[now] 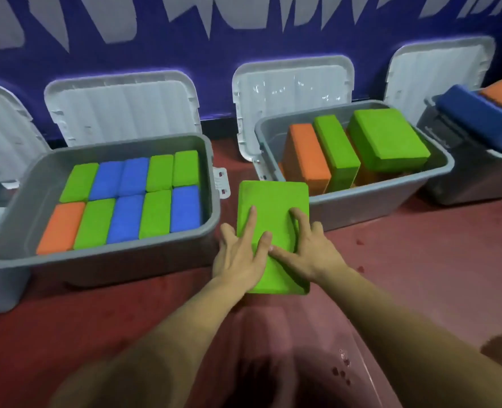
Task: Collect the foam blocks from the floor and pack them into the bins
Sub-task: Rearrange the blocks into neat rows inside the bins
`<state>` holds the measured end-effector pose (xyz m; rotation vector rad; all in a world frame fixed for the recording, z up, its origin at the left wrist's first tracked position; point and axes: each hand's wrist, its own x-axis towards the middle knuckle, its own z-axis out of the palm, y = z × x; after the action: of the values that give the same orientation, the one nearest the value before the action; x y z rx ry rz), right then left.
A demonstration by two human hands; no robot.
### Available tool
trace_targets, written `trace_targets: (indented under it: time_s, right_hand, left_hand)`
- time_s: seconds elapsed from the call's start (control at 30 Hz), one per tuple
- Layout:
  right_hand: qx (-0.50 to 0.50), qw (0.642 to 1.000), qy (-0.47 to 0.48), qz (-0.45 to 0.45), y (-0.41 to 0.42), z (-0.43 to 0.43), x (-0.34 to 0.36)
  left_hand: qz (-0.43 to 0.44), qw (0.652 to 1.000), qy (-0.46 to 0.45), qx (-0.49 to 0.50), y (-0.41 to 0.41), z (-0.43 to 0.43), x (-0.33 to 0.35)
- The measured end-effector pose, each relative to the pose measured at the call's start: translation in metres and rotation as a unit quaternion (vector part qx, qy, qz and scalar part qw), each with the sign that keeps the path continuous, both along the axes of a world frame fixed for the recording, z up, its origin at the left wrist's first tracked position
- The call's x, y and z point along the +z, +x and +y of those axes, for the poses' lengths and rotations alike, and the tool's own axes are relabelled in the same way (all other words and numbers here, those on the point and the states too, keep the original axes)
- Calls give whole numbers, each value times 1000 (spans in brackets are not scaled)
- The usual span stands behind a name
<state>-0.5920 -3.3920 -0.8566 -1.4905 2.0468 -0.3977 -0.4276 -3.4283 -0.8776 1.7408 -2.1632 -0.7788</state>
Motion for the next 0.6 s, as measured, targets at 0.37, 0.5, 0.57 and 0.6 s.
trace_targets:
  time_s: [0.37, 0.5, 0.57, 0.6]
  right_hand:
    - [100, 982, 157, 7, -23, 10, -162]
    - [181, 966, 174, 59, -26, -3, -154]
    - [212, 969, 106, 66, -36, -17, -121]
    - [220, 971, 69, 65, -45, -24, -99]
  left_hand:
    - [-47, 976, 187, 96, -41, 46, -156]
    - [-149, 962, 181, 139, -62, 45, -140]
    - [-129, 977, 61, 158, -67, 33, -110]
    - [-105, 981, 11, 163, -69, 25, -94]
